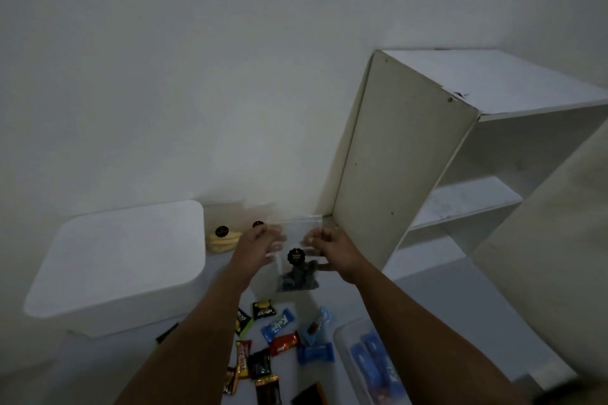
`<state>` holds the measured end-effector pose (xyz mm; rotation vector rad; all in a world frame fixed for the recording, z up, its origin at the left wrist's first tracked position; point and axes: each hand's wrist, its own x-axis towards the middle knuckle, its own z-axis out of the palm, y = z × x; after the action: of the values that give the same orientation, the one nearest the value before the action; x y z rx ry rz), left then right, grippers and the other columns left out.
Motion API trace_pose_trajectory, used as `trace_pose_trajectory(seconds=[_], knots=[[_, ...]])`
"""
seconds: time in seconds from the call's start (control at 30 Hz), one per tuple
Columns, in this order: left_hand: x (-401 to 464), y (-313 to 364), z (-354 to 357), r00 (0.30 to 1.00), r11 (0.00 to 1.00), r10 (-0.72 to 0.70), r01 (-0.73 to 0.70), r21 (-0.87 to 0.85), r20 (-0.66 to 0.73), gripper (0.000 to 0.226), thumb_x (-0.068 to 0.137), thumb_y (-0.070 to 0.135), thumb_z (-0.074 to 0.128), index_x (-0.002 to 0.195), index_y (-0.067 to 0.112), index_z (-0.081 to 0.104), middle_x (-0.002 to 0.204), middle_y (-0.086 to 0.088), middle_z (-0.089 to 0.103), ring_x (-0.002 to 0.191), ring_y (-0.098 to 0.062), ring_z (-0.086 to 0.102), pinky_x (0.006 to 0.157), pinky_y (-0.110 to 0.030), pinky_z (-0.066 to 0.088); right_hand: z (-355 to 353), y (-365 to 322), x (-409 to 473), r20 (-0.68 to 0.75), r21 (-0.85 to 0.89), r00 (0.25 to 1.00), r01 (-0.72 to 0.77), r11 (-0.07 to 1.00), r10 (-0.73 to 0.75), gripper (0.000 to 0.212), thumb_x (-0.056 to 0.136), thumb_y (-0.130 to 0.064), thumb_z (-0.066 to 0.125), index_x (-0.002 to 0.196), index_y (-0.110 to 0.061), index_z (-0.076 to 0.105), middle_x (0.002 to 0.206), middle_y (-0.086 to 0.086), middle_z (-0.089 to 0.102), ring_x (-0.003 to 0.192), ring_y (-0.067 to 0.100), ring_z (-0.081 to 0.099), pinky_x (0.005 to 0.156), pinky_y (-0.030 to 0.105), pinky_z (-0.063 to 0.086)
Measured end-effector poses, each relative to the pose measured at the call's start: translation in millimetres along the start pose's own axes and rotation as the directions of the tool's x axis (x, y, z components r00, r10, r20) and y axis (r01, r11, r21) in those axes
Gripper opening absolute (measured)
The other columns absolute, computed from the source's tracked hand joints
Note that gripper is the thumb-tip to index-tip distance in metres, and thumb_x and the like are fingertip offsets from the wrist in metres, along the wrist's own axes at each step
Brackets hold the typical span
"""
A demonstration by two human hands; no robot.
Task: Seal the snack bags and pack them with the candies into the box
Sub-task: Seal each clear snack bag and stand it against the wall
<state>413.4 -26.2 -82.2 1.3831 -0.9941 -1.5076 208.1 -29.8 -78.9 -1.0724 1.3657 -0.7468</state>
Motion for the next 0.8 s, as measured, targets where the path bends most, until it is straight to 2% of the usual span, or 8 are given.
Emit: trace_pose_trajectory(seconds=[0.17,0.33,0.43,0.53,0.6,0.67,0.73,0.8], knots=[[35.2,-28.8,16.6,0.998,0.980,-0.055,0.049,0.192,0.025,0.021,0.098,0.024,0.064,0.116,0.017,0.070,0.115,-0.009,0.067,0.104,-0.023,0.065,0.083,-0.038,0.054,-22.0,-2.4,40.8,-0.012,0.073,1.000,-0.009,0.997,0.010,0.010,0.097,-0.017,0.063,0.105,-0.012,0.066,0.107,0.005,0.076,0.100,0.020,0.071,0.088,0.045,0.054],[87.1,-41.7,36.6,0.992,0.986,-0.124,0.127,0.111,-0.036,0.018,0.098,0.013,0.062,0.111,0.006,0.073,0.110,-0.016,0.070,0.104,-0.032,0.067,0.074,-0.034,0.061,-41.3,0.2,96.1,-0.035,0.083,0.999,-0.013,0.996,0.016,0.006,0.095,-0.016,0.065,0.095,-0.019,0.070,0.103,0.003,0.075,0.094,0.018,0.070,0.080,0.038,0.055],[116.0,-47.2,47.4,0.989,0.990,-0.122,0.127,0.057,-0.079,0.016,0.096,0.008,0.064,0.107,0.002,0.073,0.111,-0.020,0.069,0.107,-0.031,0.067,0.077,-0.037,0.063,-49.1,15.3,133.1,-0.125,-0.029,0.992,-0.010,1.000,0.006,0.002,0.089,-0.032,0.071,0.090,-0.033,0.073,0.096,-0.009,0.073,0.088,0.013,0.065,0.071,0.028,0.051],[140.2,-59.7,54.6,0.977,0.990,-0.120,0.131,0.053,-0.176,0.015,0.096,0.011,0.063,0.089,0.017,0.074,0.105,-0.019,0.071,0.103,-0.031,0.068,0.087,-0.049,0.060,-50.1,36.3,163.4,-0.114,-0.064,0.993,-0.051,0.997,0.043,0.008,0.094,-0.024,0.067,0.101,-0.023,0.071,0.097,-0.003,0.070,0.082,0.007,0.063,0.063,0.022,0.047],[154.7,-73.9,54.6,0.965,0.984,-0.116,0.145,0.108,-0.236,0.017,0.097,0.015,0.063,0.089,0.024,0.075,0.100,-0.014,0.073,0.098,-0.030,0.070,0.090,-0.053,0.058,-47.1,47.2,179.7,-0.105,-0.060,0.991,-0.083,0.995,0.077,0.004,0.097,-0.019,0.064,0.097,-0.018,0.069,0.094,0.002,0.069,0.081,0.009,0.063,0.069,0.028,0.055],[168.4,-86.5,56.1,0.950,0.976,-0.083,0.138,0.167,-0.300,0.013,0.097,0.021,0.064,0.097,0.017,0.076,0.096,-0.013,0.075,0.087,-0.023,0.072,0.083,-0.046,0.061,-43.4,56.9,197.3,-0.109,-0.036,0.989,-0.102,0.994,0.098,0.007,0.098,-0.013,0.062,0.095,-0.013,0.068,0.091,0.005,0.068,0.083,0.015,0.063,0.080,0.037,0.057],[180.1,-92.7,59.3,0.920,0.940,-0.009,0.141,0.310,-0.391,0.023,0.099,0.025,0.061,0.099,0.007,0.075,0.090,-0.017,0.075,0.070,-0.013,0.066,0.065,-0.025,0.054,-40.1,67.2,215.4,-0.122,-0.044,0.988,-0.101,0.994,0.095,0.012,0.098,-0.003,0.058,0.101,0.001,0.069,0.090,0.008,0.067,0.083,0.018,0.062,0.077,0.030,0.057],[188.7,-93.1,62.0,0.875,0.899,0.020,0.195,0.392,-0.483,0.028,0.101,0.031,0.058,0.102,0.010,0.076,0.094,-0.010,0.075,0.075,-0.017,0.066,0.059,-0.021,0.041,-34.7,73.1,230.0,-0.115,-0.035,0.989,-0.100,0.994,0.096,0.014,0.098,0.005,0.054,0.104,0.008,0.067,0.093,0.010,0.065,0.082,0.019,0.062,0.069,0.021,0.055]])
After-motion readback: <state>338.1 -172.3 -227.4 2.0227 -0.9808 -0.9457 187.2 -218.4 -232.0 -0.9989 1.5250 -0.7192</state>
